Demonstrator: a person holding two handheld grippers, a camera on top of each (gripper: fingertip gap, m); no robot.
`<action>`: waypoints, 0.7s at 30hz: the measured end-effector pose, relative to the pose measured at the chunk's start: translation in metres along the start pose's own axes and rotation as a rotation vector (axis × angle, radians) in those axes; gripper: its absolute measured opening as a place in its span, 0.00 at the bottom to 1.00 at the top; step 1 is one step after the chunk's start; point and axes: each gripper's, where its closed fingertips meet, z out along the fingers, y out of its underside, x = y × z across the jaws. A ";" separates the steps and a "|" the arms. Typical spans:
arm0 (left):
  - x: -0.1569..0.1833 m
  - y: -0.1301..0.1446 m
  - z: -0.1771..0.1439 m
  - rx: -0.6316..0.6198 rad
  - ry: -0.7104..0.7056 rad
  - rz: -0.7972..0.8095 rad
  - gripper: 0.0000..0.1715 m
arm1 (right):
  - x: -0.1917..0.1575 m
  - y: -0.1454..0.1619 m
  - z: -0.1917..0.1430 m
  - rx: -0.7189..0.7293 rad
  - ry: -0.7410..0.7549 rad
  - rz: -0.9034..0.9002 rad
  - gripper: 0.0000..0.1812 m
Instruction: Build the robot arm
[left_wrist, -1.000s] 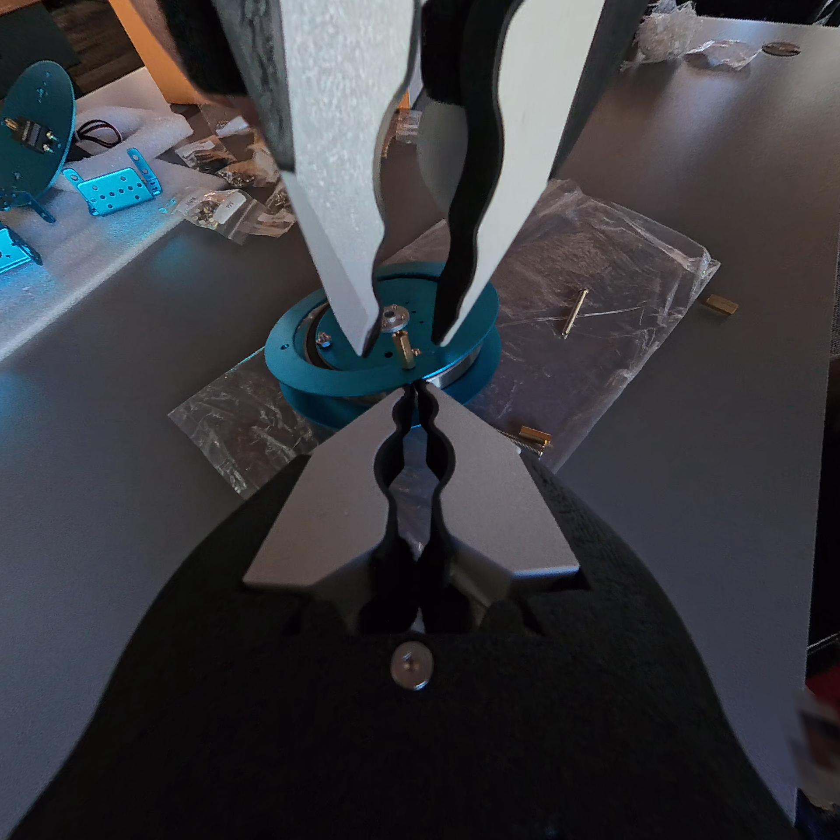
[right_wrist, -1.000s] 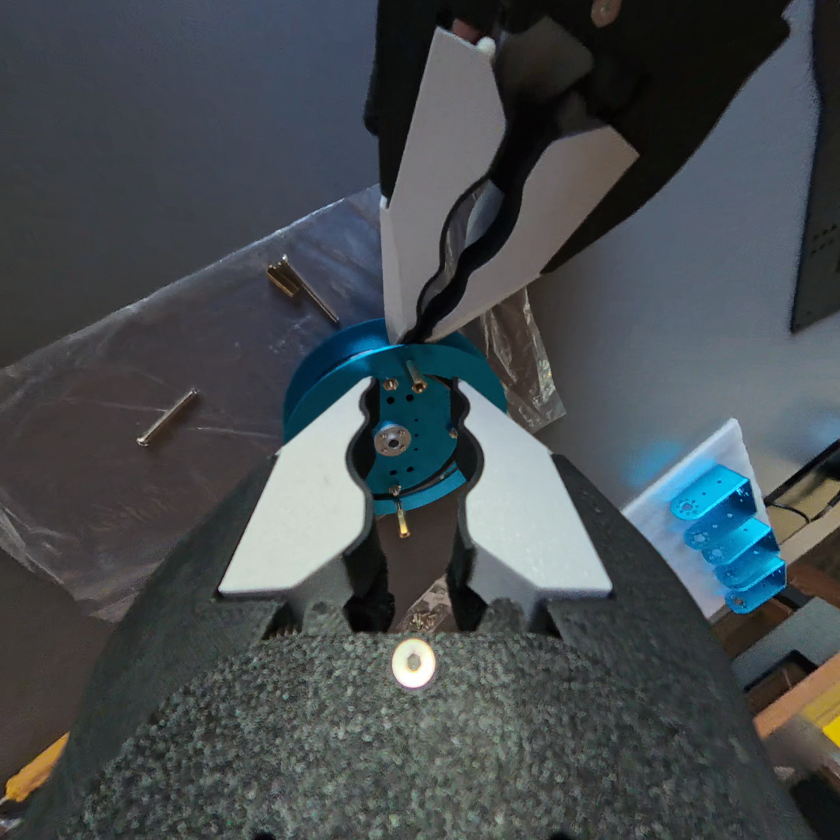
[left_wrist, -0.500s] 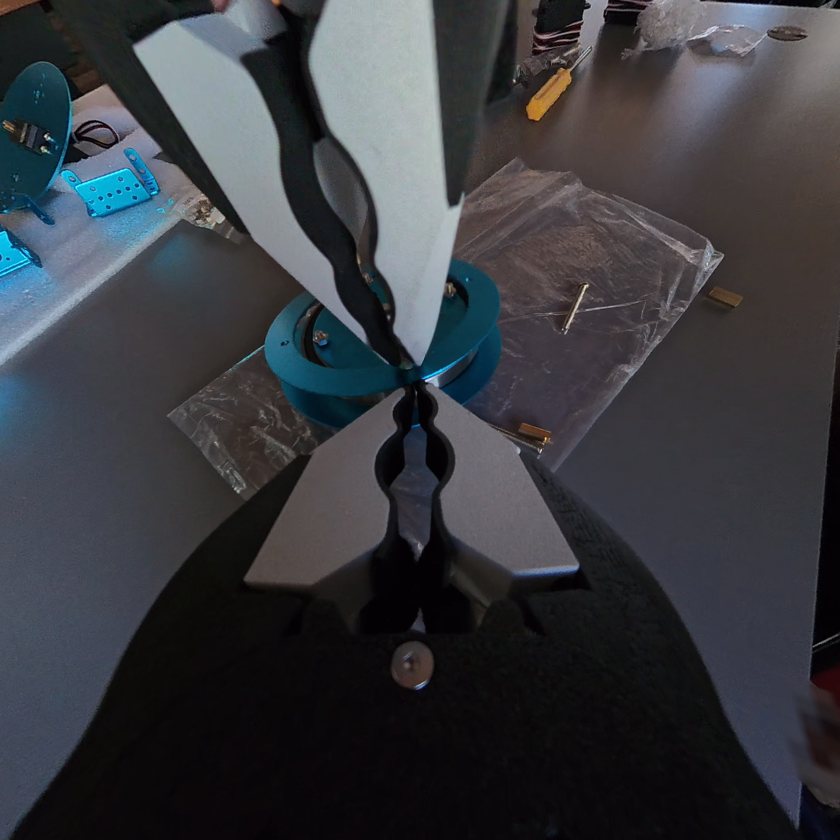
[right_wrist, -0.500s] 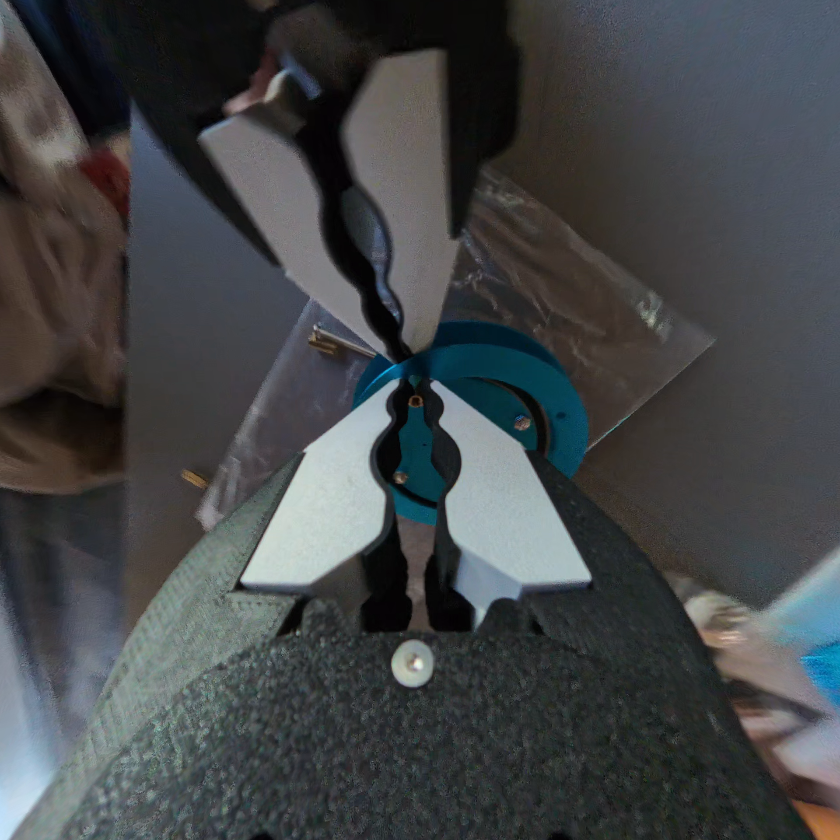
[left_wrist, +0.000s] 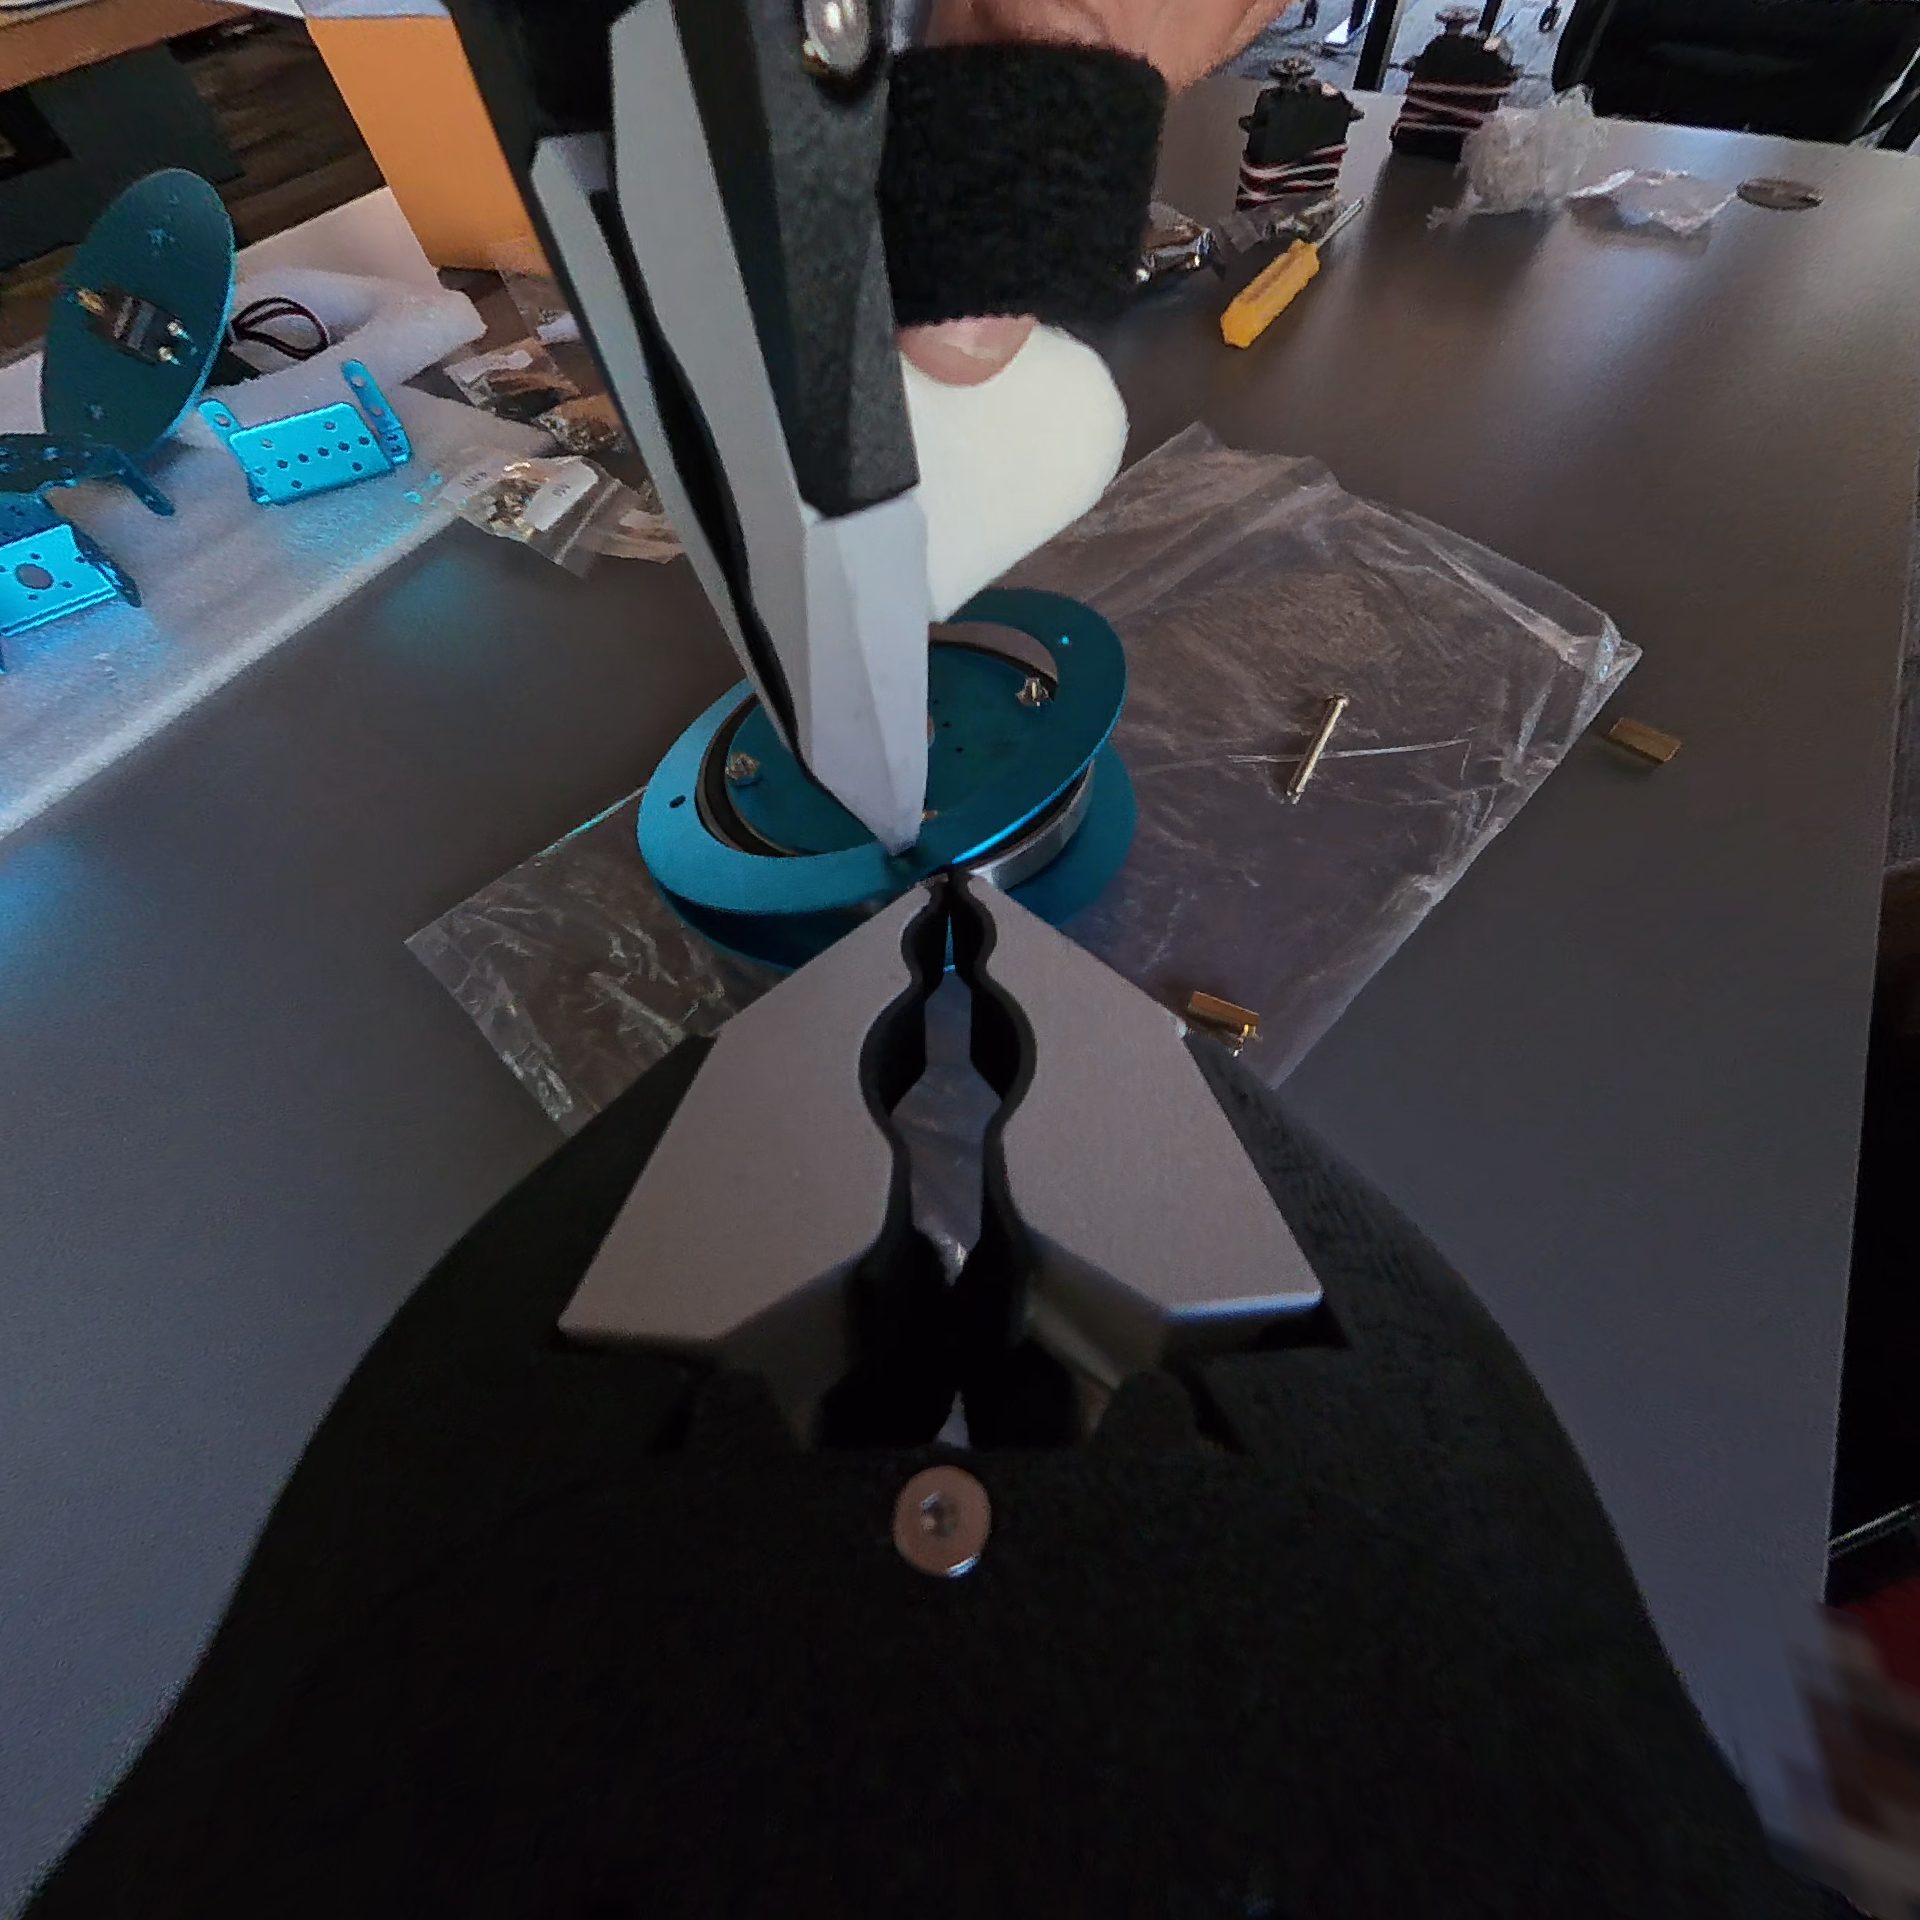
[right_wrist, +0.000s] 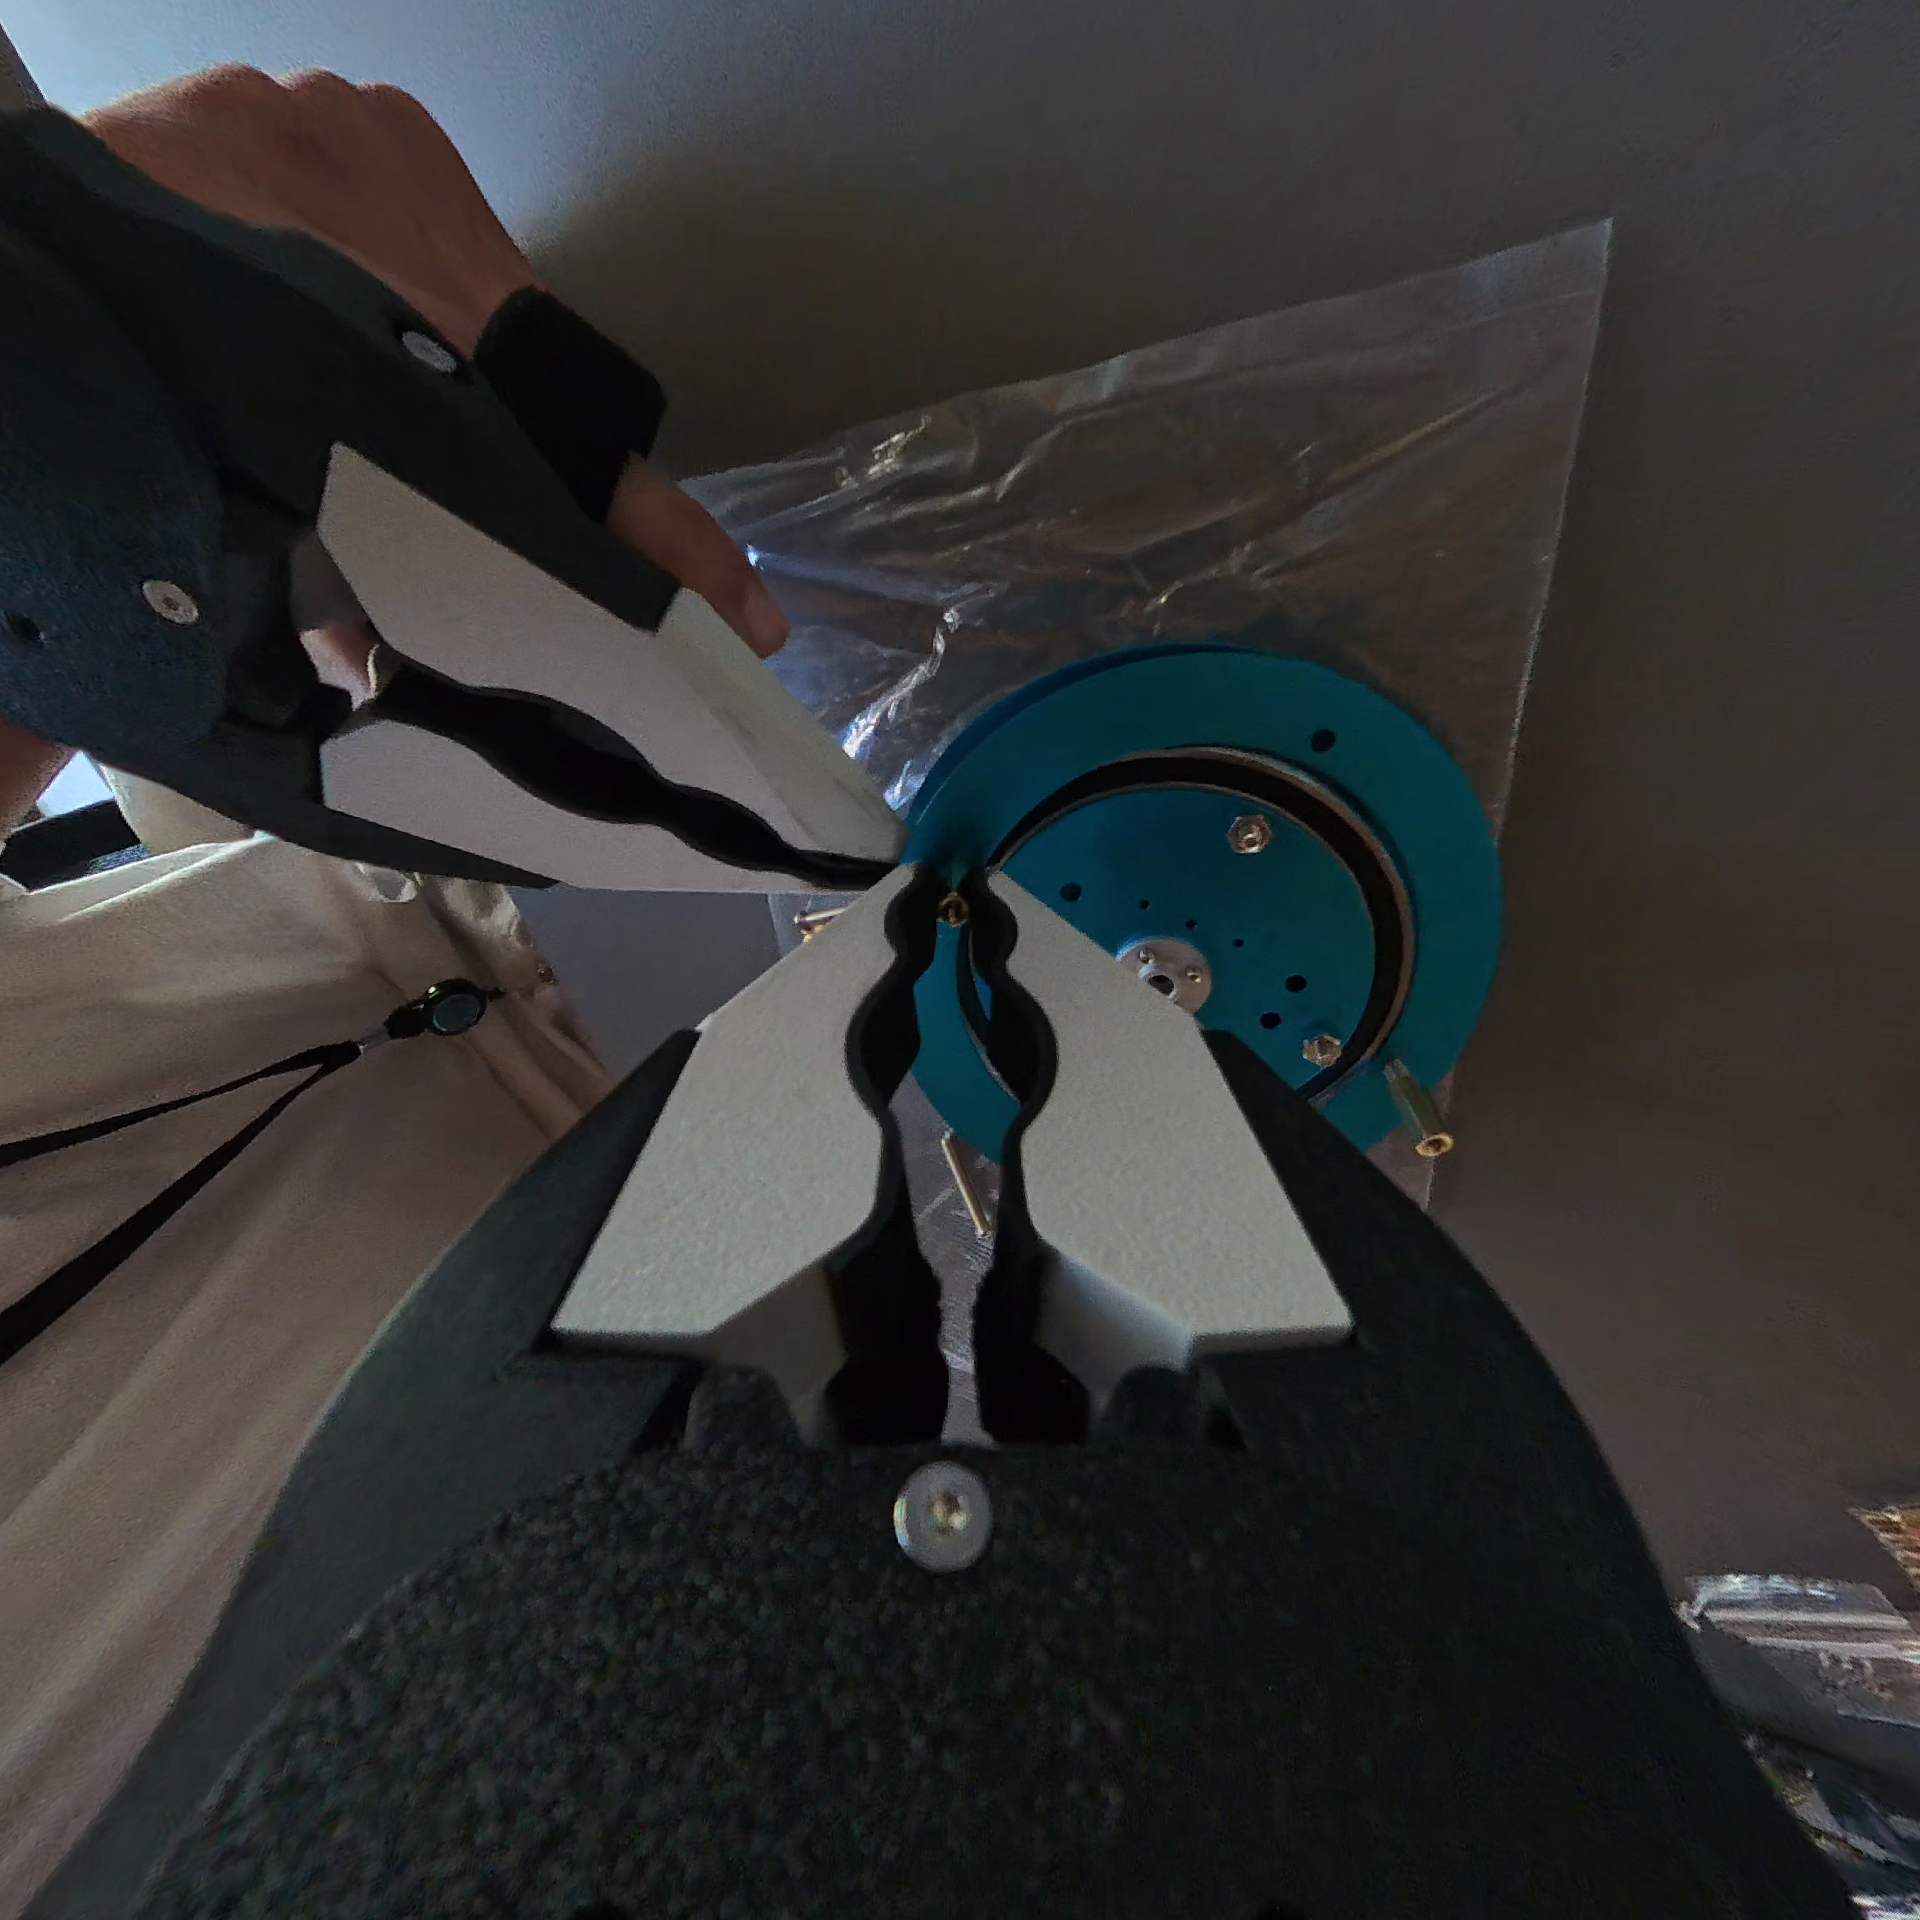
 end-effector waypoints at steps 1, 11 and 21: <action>-0.001 -0.002 -0.001 0.014 0.001 -0.010 0.00 | 0.001 0.000 -0.001 0.010 -0.001 0.005 0.02; -0.014 -0.006 -0.002 0.043 -0.033 -0.149 0.11 | 0.001 -0.004 -0.012 0.119 -0.070 0.056 0.02; -0.015 -0.016 0.002 0.092 -0.009 -0.186 0.08 | -0.001 -0.002 -0.018 0.185 -0.164 0.064 0.02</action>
